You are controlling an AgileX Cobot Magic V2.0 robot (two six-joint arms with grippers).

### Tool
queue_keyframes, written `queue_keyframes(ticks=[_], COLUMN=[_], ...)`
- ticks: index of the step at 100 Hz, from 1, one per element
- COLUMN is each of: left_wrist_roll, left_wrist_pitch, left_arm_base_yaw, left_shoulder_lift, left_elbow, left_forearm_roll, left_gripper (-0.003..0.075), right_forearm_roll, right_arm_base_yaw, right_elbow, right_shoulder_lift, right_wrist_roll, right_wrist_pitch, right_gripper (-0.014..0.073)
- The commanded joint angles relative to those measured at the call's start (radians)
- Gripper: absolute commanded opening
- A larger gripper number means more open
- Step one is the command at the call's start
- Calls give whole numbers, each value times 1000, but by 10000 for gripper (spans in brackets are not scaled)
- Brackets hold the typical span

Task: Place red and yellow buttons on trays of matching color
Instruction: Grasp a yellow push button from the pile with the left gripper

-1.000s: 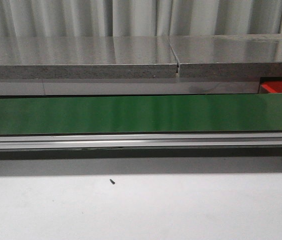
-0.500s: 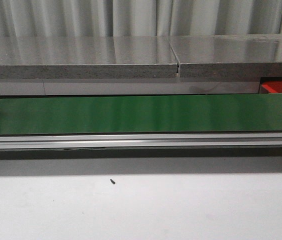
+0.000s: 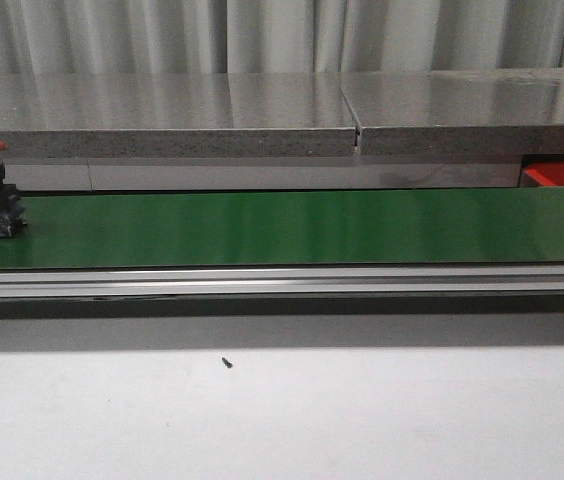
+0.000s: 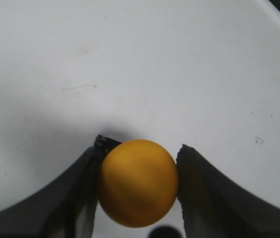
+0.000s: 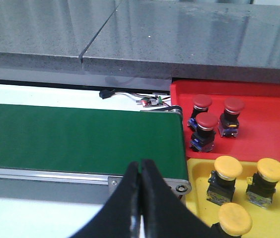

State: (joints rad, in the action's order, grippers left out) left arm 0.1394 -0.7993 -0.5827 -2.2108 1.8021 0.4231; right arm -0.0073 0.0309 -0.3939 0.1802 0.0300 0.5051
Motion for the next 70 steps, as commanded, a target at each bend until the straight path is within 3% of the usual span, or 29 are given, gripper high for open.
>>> queue_keyframes(ticks=[1, 23, 70], left_wrist_roll=[14, 30, 55], left_wrist_pitch=[12, -4, 94], left_arm_base_yaw=[1, 5, 46], left_shoulder_lift=[100, 210, 563], left_elbow=[30, -41, -444], left_forearm_roll=[33, 33, 71], left_gripper=[281, 281, 281], right_forearm_roll=[-4, -4, -4], right_arm_base_yaw=[-2, -2, -2], right_elbow=[-25, -25, -25], right_shoulder_lift=[9, 9, 9], right_wrist_roll=[-12, -12, -12], right_wrist_pitch=[-72, -72, -72], right_gripper=[-115, -115, -115])
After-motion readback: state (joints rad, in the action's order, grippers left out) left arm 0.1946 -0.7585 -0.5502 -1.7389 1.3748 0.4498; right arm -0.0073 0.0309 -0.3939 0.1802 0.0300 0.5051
